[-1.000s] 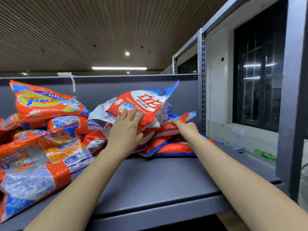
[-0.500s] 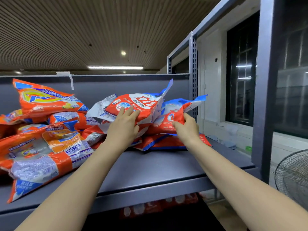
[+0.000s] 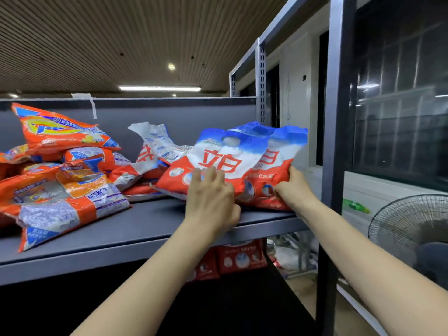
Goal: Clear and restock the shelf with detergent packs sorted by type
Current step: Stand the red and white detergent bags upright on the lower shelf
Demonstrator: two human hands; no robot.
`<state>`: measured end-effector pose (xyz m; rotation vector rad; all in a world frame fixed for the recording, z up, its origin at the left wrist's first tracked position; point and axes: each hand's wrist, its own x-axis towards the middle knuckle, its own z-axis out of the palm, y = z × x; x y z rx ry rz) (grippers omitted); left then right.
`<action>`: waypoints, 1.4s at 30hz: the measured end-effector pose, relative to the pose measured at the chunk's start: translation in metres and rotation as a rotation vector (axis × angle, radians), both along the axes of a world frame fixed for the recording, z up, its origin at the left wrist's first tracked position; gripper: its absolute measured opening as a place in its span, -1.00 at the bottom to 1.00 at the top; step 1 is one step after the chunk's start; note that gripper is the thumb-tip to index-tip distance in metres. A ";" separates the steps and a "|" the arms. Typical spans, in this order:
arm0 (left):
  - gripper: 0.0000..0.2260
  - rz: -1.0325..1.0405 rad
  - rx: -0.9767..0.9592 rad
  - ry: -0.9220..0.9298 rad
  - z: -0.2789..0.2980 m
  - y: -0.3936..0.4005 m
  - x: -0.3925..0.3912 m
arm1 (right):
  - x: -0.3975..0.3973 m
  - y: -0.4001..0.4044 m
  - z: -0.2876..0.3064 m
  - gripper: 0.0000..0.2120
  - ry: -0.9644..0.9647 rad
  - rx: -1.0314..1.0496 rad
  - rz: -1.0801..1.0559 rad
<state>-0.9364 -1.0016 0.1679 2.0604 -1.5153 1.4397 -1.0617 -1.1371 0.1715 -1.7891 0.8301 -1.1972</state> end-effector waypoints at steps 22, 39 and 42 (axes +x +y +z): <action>-0.90 -0.312 -0.581 1.662 0.021 0.011 0.092 | 0.006 0.012 0.008 -0.93 -0.326 0.161 -0.020; -0.68 -0.121 -0.911 1.037 -0.075 0.095 0.000 | -0.094 0.057 -0.048 -0.67 -0.185 -0.334 -0.491; -0.58 -0.102 -0.891 1.038 -0.115 0.103 -0.012 | -0.105 0.055 -0.090 -0.62 -0.075 -0.346 -0.445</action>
